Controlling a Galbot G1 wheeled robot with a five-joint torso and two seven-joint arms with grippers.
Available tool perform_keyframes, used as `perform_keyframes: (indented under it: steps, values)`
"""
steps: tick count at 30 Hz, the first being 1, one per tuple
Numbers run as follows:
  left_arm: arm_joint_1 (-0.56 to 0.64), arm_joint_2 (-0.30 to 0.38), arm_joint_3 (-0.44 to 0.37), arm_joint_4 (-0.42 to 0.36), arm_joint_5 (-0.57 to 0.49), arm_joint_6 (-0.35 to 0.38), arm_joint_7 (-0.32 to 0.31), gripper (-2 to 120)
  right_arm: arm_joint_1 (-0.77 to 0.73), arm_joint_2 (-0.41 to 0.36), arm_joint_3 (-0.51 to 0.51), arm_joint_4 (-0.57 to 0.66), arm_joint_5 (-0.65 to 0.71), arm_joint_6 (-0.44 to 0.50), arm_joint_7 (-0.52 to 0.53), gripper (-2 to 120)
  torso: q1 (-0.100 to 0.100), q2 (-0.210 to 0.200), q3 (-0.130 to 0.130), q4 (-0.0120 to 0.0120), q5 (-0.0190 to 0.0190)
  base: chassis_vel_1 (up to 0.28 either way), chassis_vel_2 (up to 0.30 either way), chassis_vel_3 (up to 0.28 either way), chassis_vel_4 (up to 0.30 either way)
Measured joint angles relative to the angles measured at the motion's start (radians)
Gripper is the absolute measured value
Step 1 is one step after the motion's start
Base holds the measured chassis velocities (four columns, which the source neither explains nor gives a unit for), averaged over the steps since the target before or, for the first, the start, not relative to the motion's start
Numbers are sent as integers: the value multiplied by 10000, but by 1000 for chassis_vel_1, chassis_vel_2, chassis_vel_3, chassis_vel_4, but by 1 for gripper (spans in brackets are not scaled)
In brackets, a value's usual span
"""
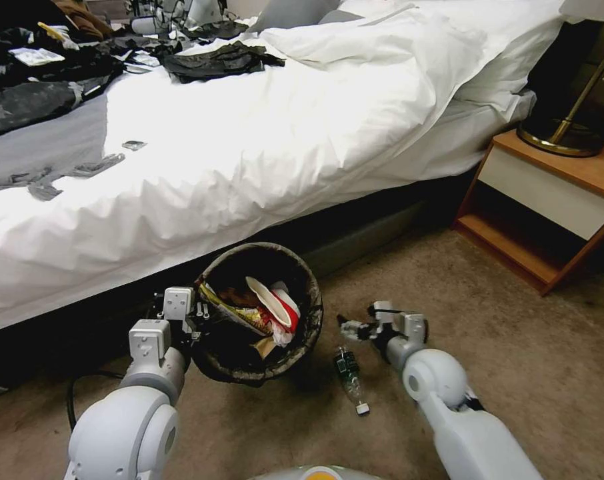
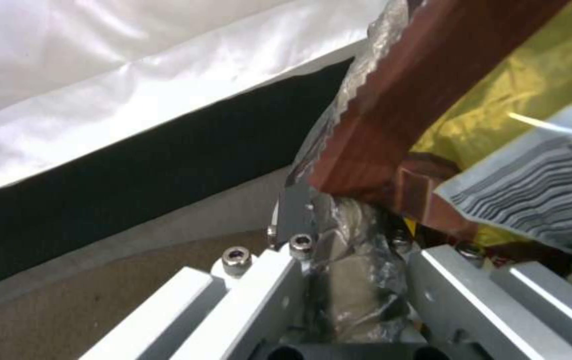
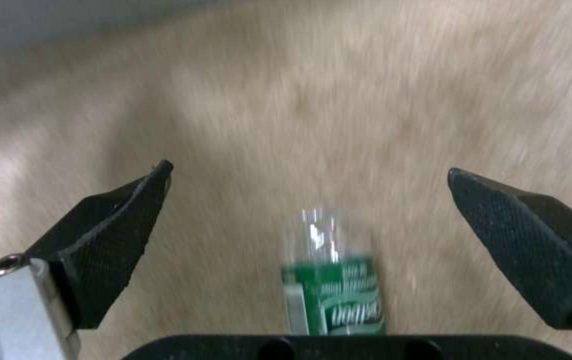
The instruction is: Pick up the trash bin, then pick up the garbage from the floor and place it into the trash bin.
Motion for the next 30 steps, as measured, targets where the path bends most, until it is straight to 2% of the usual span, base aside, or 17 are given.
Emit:
perform_keyframes:
  steps: [7,30]
  values:
    - [-108,-3,76,174,26,0,-6,0,182,178,-206,-1144,-204,-4,-15,100,0,-1,0,0,-1,0,0,0,0]
    - [-108,-100,130,218,98,0,-7,0,649,565,-372,-3018,-729,238,44,100,0,0,0,1,-1,0,0,0,0]
